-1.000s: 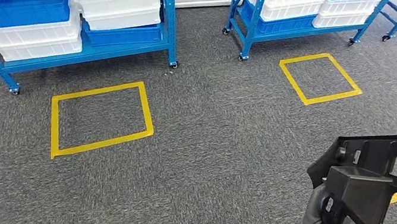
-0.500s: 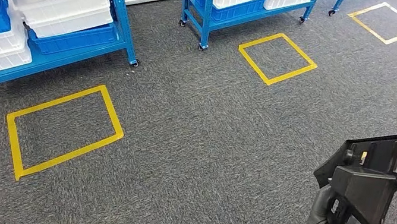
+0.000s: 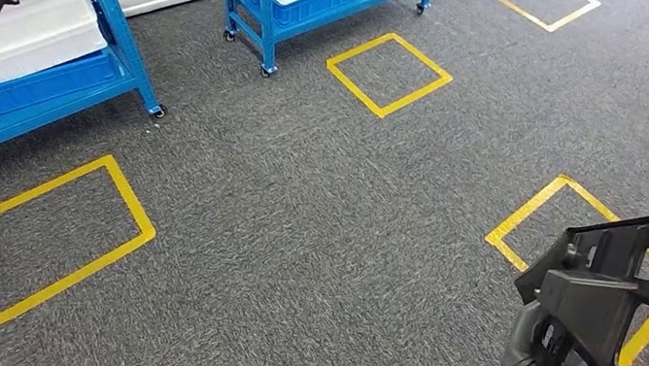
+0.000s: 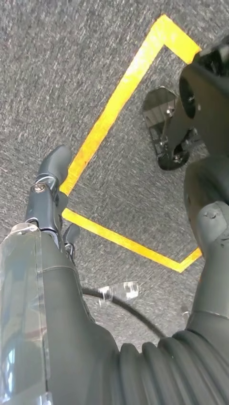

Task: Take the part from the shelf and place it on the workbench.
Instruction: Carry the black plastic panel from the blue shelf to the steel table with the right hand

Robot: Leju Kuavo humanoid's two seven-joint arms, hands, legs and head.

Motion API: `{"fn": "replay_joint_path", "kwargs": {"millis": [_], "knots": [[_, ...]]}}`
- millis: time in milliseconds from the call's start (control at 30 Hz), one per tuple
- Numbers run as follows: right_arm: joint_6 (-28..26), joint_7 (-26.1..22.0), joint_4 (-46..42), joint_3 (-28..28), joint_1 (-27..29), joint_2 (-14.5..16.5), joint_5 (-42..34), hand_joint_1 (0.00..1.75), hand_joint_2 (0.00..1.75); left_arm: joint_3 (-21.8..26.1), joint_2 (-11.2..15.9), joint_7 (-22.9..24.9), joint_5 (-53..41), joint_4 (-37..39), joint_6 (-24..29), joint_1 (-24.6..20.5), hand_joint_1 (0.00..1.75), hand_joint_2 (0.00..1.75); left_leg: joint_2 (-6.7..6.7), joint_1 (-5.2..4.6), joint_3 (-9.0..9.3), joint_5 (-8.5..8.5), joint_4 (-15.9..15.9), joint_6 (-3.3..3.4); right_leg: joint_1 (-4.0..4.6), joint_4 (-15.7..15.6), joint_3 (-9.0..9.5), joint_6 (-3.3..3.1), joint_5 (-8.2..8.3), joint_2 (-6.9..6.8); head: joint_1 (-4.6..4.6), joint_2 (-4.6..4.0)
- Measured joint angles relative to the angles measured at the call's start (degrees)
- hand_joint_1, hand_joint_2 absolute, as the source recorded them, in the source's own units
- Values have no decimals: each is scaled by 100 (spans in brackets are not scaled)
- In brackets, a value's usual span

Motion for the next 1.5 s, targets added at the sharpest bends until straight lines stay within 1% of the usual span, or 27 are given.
{"fn": "replay_joint_path", "kwargs": {"millis": [67, 133, 200, 267, 300, 367, 433, 467, 533, 567, 633, 700, 767, 800, 867, 933, 967, 1033, 1100, 1167, 1233, 1267, 1300, 1333, 1400, 1467, 1500], "knots": [[-2, 6, 0, 0, -10, 0, 35, 175, 175, 1, -1, -4, 7, 0, -14, -11, 0, 175, -176, 31, -44, -153, 162, -42, -8, -20, -15, -70, 28, 109, -6, 0], [-3, 20, 1, 0, -40, 1, 64, 175, 175, 3, -1, -8, 10, 0, -31, -2, 0, 175, -473, 48, -314, -524, 780, -57, -5, -30, -28, -118, 47, 222, -19, 0], [-3, 37, 7, 0, -59, 2, 80, 175, 175, 7, 0, -8, 14, 0, -48, 16, 0, 175, -587, 42, -665, -800, 1517, -36, 27, -29, -38, -144, 55, 360, -23, 0], [-3, 49, 13, 0, -59, 2, 85, 175, 175, 10, 2, -8, 15, 0, -65, 27, 0, 175, -622, 20, -752, -661, 1612, 26, 66, -28, -31, -155, 59, 519, -22, 0], [-3, 55, 15, 0, -60, 2, 87, 175, 175, 11, 2, -9, 15, 0, -73, 30, 0, 175, -658, 4, -668, -462, 1378, 71, 79, -27, -22, -156, 60, 596, -22, 0], [-3, 59, 16, 0, -71, 2, 95, 175, 175, 16, 5, -18, 15, 0, -87, 28, 0, 175, -914, -38, -388, -42, 657, 182, 85, -30, -4, -147, 68, 737, -16, -1], [-3, 62, 19, 0, -94, 2, 105, 175, 175, 22, 11, -28, 16, 0, -95, 28, 0, 175, -1149, -68, -209, 133, 190, 245, 62, -31, -28, -108, 91, 873, -14, -1], [-5, 63, 20, 0, -102, 2, 110, 175, 175, 25, 14, -32, 16, 0, -96, 29, 0, 175, -1168, -75, -187, 118, 135, 251, 43, -36, -56, -71, 115, 935, -16, -1], [-17, 62, 20, 0, -103, 2, 124, 175, 175, 25, 11, -45, 15, 1, -101, 22, 0, 175, -1044, -74, -140, 145, 13, 261, 18, -51, -101, 4, 155, 1050, -34, 0], [-29, 57, 18, 0, -98, 1, 135, 175, 175, 25, 8, -51, 13, 1, -103, 22, 0, 175, -966, -61, -117, 180, -46, 274, 27, -19, -126, 33, 131, 995, -34, 0], [-78, 35, 8, 0, -106, 0, 170, 175, 175, 25, 0, -60, -6, 2, -115, 34, 0, 175, -794, -38, -82, 248, -157, 305, 55, 369, -319, 65, -126, 692, -14, -1], [-135, 10, -4, 0, -116, 1, 211, 175, 175, 26, -1, -64, -24, 2, -133, 45, 0, 175, -623, -58, -95, 260, -167, 319, 58, 1064, -654, 93, -482, 382, 6, -1], [-172, -2, -11, 0, -113, 2, 237, 175, 175, 27, -2, -65, -26, 2, -151, 46, 0, 175, -450, -60, -114, 251, -152, 312, 38, 1372, -779, 119, -539, 265, 8, 0], [-184, -3, -17, 0, -112, 2, 242, 175, 175, 27, -3, -65, -27, 2, -160, 44, 0, 175, -364, -57, -118, 243, -144, 301, 27, 1220, -678, 130, -425, 222, 9, 0], [-204, -5, -33, 0, -122, 2, 251, 175, 175, 27, -6, -66, -28, 2, -176, 36, 0, 175, -216, -61, -114, 215, -118, 261, 18, 486, -237, 133, -122, 7, 9, 0], [-211, -5, -48, 4, -151, 2, 262, 175, 175, 28, -5, -71, -28, 2, -192, 27, 0, 175, -98, -89, -111, 166, -74, 194, 38, -48, 73, 79, 26, -179, -1, -1], [-214, -5, -54, 5, -166, 2, 269, 175, 175, 30, -4, -76, -28, 2, -199, 21, 0, 175, -43, -102, -105, 148, -61, 160, 54, -125, 107, 41, 30, -197, -7, -1], [-217, 1, -61, 8, -183, 2, 292, 175, 175, 31, -3, -87, -34, 2, -213, 1, 0, 175, 39, -97, -85, 122, -45, 100, 61, -128, 87, -38, 63, -56, -15, -1], [-223, 12, -66, 10, -216, 1, 325, 175, 175, 32, -4, -103, -50, 2, -224, -13, 0, 175, -148, -66, -137, -37, 135, 38, 47, -154, 70, -111, 104, 65, -21, 0], [-231, 27, -68, 18, -270, 0, 349, 175, 175, 32, -5, -125, -62, 2, -231, -28, 0, 175, -456, -38, -384, -412, 740, -1, 47, -164, 48, -159, 133, 180, -33, -1], [-241, 41, -68, 25, -297, 0, 357, 175, 175, 32, -5, -135, -75, 2, -239, -62, 0, 175, -568, -33, -683, -705, 1453, -5, 69, -152, 25, -177, 145, 311, -34, -1], [-251, 45, -68, 26, -298, 0, 360, 175, 175, 32, -5, -128, -85, 2, -242, -71, 0, 175, -587, -33, -737, -696, 1591, 6, 79, -141, 18, -180, 147, 388, -34, -1], [-265, 48, -68, 26, -298, 0, 361, 175, 175, 32, -5, -121, -98, 2, -244, -66, 0, 175, -609, -34, -690, -574, 1506, 28, 88, -128, 15, -181, 148, 474, -34, 0], [-283, 53, -69, 26, -298, -1, 362, 175, 175, 32, -4, -113, -115, 2, -242, -47, 0, 175, -667, -35, -548, -355, 1192, 59, 92, -118, 18, -181, 148, 566, -34, 0], [-310, 65, -74, 26, -302, -2, 370, 175, 175, 32, -1, -105, -139, 2, -231, 5, 0, 175, -955, -35, -227, 7, 433, 125, 89, -101, 4, -162, 159, 735, -29, 0], [-317, 78, -78, 26, -309, -5, 381, 175, 175, 31, 1, -101, -148, 2, -222, 27, 0, 175, -1150, -45, -93, 97, 59, 156, 65, -93, -55, -101, 197, 870, -29, -1], [-317, 81, -78, 26, -309, -8, 386, 175, 175, 30, 1, -101, -149, 2, -222, 23, 0, 175, -1124, -54, -86, 96, 21, 164, 52, -98, -86, -59, 223, 939, -33, -1]]}}
